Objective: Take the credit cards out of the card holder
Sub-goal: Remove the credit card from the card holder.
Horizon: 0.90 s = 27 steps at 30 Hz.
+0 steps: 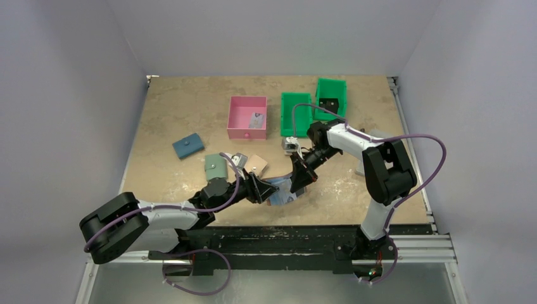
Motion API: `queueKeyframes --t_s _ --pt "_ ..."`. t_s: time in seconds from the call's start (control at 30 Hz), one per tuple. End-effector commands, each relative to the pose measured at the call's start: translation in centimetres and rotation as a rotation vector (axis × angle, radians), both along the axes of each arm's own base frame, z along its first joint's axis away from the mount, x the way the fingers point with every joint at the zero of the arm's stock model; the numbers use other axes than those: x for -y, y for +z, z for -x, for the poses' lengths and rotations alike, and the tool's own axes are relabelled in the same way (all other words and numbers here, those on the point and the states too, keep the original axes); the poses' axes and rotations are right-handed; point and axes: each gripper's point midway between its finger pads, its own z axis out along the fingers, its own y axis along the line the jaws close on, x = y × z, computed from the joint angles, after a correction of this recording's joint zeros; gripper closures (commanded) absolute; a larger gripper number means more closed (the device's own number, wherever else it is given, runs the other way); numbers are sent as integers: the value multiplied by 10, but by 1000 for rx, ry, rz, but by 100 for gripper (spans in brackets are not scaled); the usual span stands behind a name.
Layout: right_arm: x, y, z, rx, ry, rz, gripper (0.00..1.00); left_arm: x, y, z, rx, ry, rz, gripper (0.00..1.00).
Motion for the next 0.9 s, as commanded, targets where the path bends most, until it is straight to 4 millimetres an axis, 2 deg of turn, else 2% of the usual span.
queueKeyframes --t_s 0.0,0.2,0.37,0.5,0.7,0.87 --pt "-6 14 -5 27 -11 -39 100 4 8 1 14 -23 33 55" --pt "-6 11 -5 19 -12 -32 100 8 6 4 11 -48 43 70" --pt "-6 9 -6 18 -15 -26 100 10 4 5 12 -61 46 99" --pt "-5 3 -11 15 -34 7 100 5 -4 5 17 -53 24 100" --pt "2 -24 -23 -4 -98 126 100 -15 -35 10 -27 -20 -23 100" --pt "5 -37 -27 -18 -116 179 100 -23 -63 15 -99 -14 -74 100"
